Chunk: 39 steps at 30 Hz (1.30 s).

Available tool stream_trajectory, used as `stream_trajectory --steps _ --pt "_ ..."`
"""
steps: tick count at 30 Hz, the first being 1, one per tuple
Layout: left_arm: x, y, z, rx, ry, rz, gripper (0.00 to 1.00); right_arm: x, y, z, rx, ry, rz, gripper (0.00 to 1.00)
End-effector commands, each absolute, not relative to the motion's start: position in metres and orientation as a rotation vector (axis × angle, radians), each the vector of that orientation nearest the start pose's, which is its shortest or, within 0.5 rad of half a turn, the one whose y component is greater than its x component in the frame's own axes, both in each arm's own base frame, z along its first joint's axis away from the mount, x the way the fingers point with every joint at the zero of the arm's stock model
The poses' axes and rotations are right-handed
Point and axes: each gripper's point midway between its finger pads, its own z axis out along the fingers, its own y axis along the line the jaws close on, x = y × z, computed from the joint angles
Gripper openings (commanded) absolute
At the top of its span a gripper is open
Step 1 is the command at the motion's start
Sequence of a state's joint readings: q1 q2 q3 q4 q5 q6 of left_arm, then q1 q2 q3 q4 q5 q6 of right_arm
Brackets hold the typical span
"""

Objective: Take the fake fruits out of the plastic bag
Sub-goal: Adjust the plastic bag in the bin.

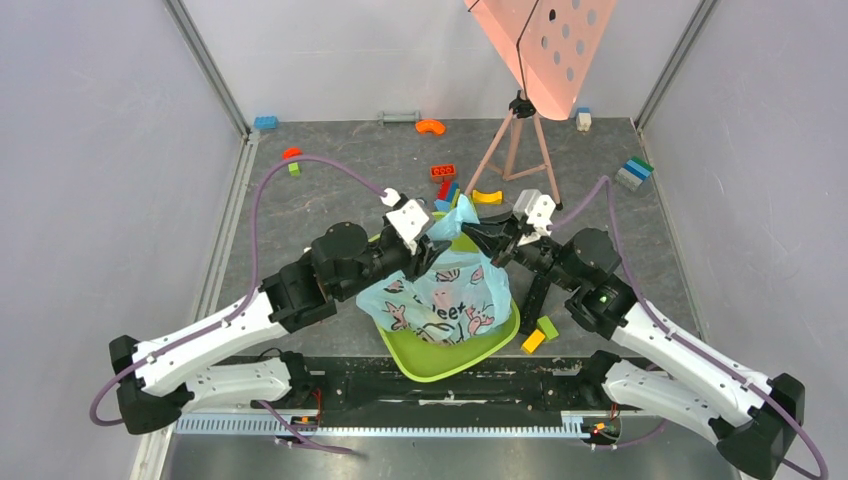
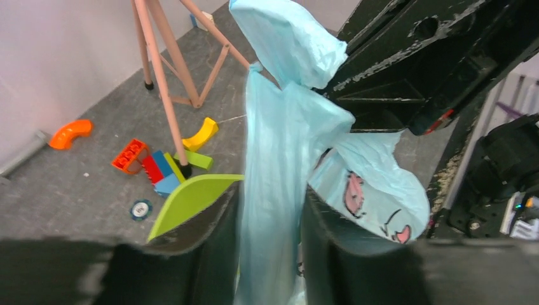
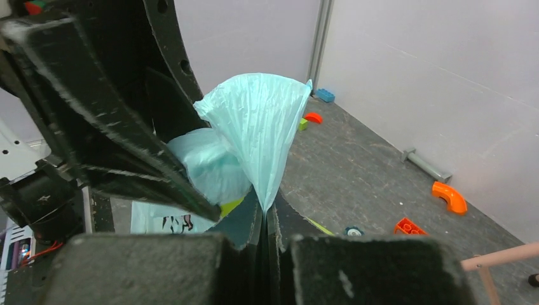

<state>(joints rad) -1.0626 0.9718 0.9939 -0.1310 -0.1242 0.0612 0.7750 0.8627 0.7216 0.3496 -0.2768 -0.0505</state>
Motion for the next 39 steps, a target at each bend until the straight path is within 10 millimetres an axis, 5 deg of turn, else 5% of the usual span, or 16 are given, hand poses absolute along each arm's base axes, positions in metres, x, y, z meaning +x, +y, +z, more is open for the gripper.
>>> stream_trajectory --steps 1,8,17,23,26,30,39 --pt "0.2 -0.304 0.357 0.843 1.428 -0.617 0.33 0.204 0.271 0.369 -0.756 1.1 0.826 0.0" --pt "0.221 -0.283 0.382 0.711 1.419 -0.516 0.02 0.241 0.246 0.387 -0.517 1.173 0.691 0.0" --pt "0.26 -0.225 0.449 0.499 1.324 -0.562 0.02 0.286 0.261 0.443 -0.405 1.217 0.639 0.0" --pt "0.268 -0.216 0.478 0.503 1.267 -0.562 0.02 0.301 0.264 0.472 -0.364 1.189 0.608 0.0" --pt "0.262 -0.211 0.478 0.51 1.257 -0.564 0.02 0.297 0.258 0.463 -0.353 1.195 0.598 0.0" --pt "0.242 -0.21 0.456 0.512 1.255 -0.647 0.02 0.284 0.24 0.415 -0.334 1.232 0.597 0.0" --pt "0.194 -0.206 0.373 0.436 1.237 -0.912 0.02 0.244 0.211 0.311 -0.318 1.299 0.669 0.0"
